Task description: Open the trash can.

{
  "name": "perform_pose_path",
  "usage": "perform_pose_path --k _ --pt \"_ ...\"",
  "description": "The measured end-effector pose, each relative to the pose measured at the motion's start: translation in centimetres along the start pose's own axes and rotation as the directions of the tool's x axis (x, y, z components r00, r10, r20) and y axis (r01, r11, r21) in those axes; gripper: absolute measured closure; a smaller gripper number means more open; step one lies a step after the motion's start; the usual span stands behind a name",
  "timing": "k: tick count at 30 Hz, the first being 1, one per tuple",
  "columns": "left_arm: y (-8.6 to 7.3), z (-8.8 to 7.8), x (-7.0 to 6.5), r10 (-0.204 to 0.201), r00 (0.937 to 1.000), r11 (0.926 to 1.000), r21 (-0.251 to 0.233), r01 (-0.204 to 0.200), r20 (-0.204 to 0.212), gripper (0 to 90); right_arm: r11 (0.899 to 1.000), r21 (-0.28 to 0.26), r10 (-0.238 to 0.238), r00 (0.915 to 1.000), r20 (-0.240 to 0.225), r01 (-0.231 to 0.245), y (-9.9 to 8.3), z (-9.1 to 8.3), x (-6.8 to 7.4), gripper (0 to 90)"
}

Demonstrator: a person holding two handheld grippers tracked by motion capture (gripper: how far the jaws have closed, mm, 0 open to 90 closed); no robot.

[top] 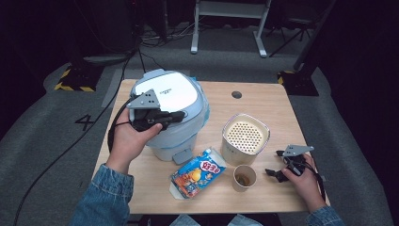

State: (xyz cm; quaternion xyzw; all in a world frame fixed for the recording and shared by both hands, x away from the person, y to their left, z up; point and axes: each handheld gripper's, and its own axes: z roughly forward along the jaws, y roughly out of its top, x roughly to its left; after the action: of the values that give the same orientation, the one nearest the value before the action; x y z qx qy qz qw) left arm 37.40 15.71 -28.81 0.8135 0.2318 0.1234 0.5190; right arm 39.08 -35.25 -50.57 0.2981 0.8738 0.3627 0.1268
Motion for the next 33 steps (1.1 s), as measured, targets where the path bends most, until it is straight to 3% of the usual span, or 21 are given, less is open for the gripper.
perform_pose_path --k 3,23,24,26,28,33 --pt "-0.02 0.19 0.05 -0.008 0.9998 1.0 0.0 0.008 -0.02 90.0 1.0 0.0 0.001 1.0 0.0 -0.001 0.0 0.0 0.0 0.2" --pt "0.01 0.5 -0.06 -0.04 0.999 0.9991 0.011 0.04 -0.018 90.0 1.0 0.0 0.0 1.0 0.0 0.0 0.0 0.0 0.01 0.2" --pt "0.15 0.43 -0.19 -0.014 0.9989 0.9997 0.02 0.015 -0.045 90.0 1.0 0.0 0.0 1.0 0.0 0.0 0.0 0.0 0.01 0.2" --pt "0.21 0.38 -0.26 -0.013 0.9987 0.9996 0.024 0.014 -0.05 90.0 1.0 0.0 0.0 1.0 0.0 0.0 0.0 0.0 0.01 0.2" --pt "0.19 0.06 0.01 -0.019 0.9958 0.9997 0.011 0.02 -0.09 90.0 1.0 0.0 0.0 1.0 0.0 0.0 0.0 0.0 0.01 0.2" --pt "-0.09 -0.07 0.27 -0.026 0.9964 0.9997 -0.001 0.026 -0.08 90.0 1.0 0.0 0.0 1.0 0.0 0.0 0.0 0.0 0.01 0.2"
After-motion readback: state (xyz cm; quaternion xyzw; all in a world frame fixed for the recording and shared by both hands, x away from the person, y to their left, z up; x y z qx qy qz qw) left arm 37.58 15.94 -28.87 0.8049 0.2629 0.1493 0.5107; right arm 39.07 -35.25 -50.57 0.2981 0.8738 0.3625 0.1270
